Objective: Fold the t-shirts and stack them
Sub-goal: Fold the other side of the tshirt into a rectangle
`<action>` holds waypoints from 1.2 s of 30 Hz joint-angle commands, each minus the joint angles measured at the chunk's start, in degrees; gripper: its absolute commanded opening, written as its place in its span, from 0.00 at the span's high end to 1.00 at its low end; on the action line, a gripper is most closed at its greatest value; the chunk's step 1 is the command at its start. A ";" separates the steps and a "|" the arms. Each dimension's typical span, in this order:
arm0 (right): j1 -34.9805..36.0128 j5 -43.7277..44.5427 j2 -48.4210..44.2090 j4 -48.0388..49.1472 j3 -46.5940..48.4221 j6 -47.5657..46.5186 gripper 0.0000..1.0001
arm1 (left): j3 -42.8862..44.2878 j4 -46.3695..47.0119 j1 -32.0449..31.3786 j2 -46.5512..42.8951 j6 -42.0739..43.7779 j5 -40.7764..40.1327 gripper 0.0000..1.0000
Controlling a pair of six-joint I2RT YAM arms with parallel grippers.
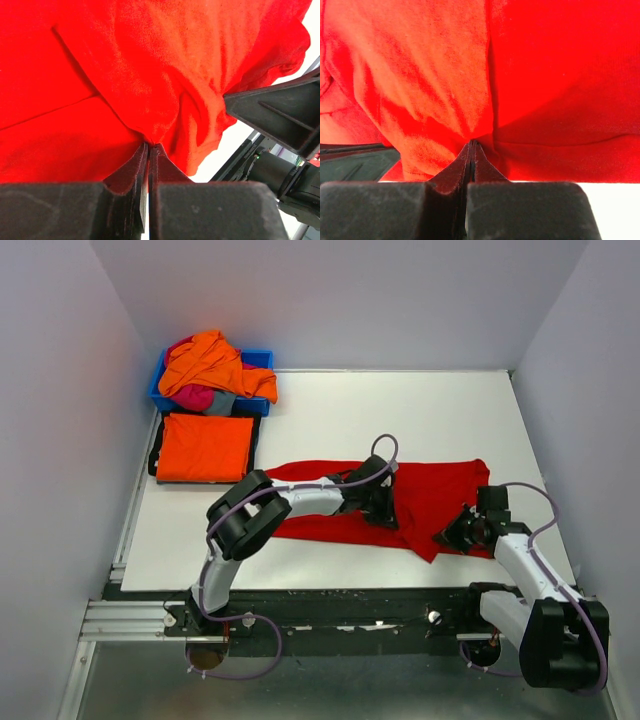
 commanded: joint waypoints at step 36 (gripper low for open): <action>1.09 10.93 -1.80 -11.73 8.90 1.00 0.87 | -9.06 -5.43 4.51 -14.73 6.99 0.96 0.43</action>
